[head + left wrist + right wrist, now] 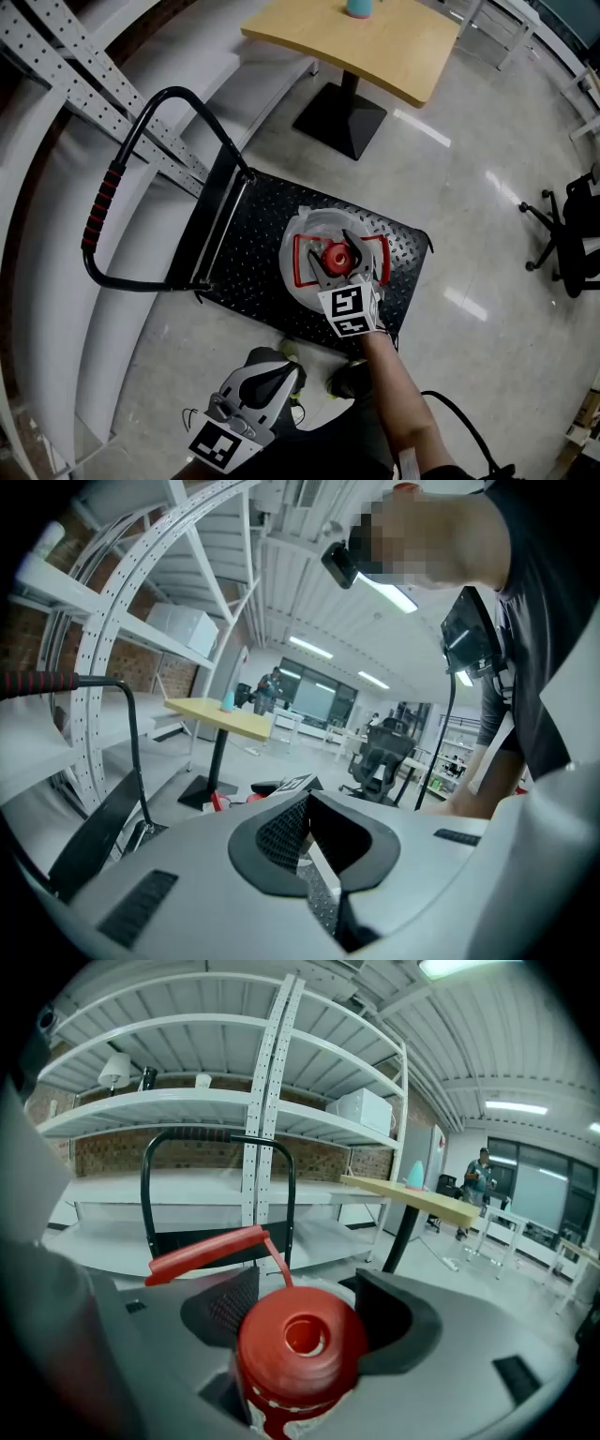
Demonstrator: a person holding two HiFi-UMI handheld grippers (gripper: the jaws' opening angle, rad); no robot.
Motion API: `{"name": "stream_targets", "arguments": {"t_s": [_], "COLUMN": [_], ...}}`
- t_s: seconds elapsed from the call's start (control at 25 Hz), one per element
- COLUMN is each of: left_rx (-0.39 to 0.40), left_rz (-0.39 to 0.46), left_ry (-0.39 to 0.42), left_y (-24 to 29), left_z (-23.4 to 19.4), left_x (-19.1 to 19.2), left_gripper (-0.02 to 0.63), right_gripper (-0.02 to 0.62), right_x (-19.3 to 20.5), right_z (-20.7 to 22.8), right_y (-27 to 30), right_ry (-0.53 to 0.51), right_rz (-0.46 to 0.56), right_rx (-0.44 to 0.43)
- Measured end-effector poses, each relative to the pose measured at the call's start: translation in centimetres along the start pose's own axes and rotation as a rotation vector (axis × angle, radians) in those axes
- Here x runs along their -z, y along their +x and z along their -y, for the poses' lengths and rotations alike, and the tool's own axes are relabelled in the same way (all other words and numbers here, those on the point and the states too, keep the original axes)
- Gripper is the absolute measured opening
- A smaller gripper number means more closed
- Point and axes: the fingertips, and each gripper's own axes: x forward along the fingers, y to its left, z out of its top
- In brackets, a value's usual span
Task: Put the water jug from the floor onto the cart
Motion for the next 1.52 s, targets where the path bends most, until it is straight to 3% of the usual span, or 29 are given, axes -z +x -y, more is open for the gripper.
{"name": "stream_targets", "arguments": {"t_s": [0.2,0.32,0.44,0.64,0.8,0.88,1.08,1.2,1.4,1.52], "left_rx": [0.01,0.008,0.012,0.078,0.138,0.144,0.113,0.079,0.002,-0.012], "left_rz": [0.015,0.006,0.017,0.085,0.122,0.143,0.198,0.21,0.181,0.166], "left_ry": [0.0,0.011,0.023,0.091,0.17,0.182,0.186,0.184,0.166,0.159], "left_y": [-1.6,-2.9,-4.3,-6.7,-7.9,-8.9,-11.7,-13.3,-16.5,-18.8], "left_z": [1.2,2.1,3.2,9.1,15.6,19.1,26.3,32.0,45.7,54.2], "left_x": [-4.2,-7.8,-12.4,-21.1,-24.2,-24.4,-22.9,-19.4,-10.8,-7.8], "left_gripper": [0.005,0.005,0.005,0.005,0.005,0.005,0.005,0.005,0.005,0.005], "right_gripper": [0.301,0.297,0.178,0.142,0.083,0.049,0.039,0.02,0.005,0.005], "right_x": [-3.8,-8.9,-16.3,-29.9,-34.2,-34.4,-32.8,-29.0,-20.1,-16.4], "right_z": [0.6,0.0,-1.6,-2.0,-0.9,-1.2,-3.3,-4.8,-7.5,-9.6], "right_y": [-3.5,-8.4,-15.3,-28.5,-38.3,-42.6,-51.0,-57.3,-71.6,-79.6], "right_ry": [-0.04,-0.005,0.055,0.221,0.286,0.281,0.228,0.22,0.205,0.182], "right_rz": [0.003,0.038,0.11,0.335,0.391,0.409,0.439,0.457,0.457,0.437], "right_rx": [0.055,0.056,0.02,-0.01,0.054,0.068,0.062,0.056,0.014,-0.024]}}
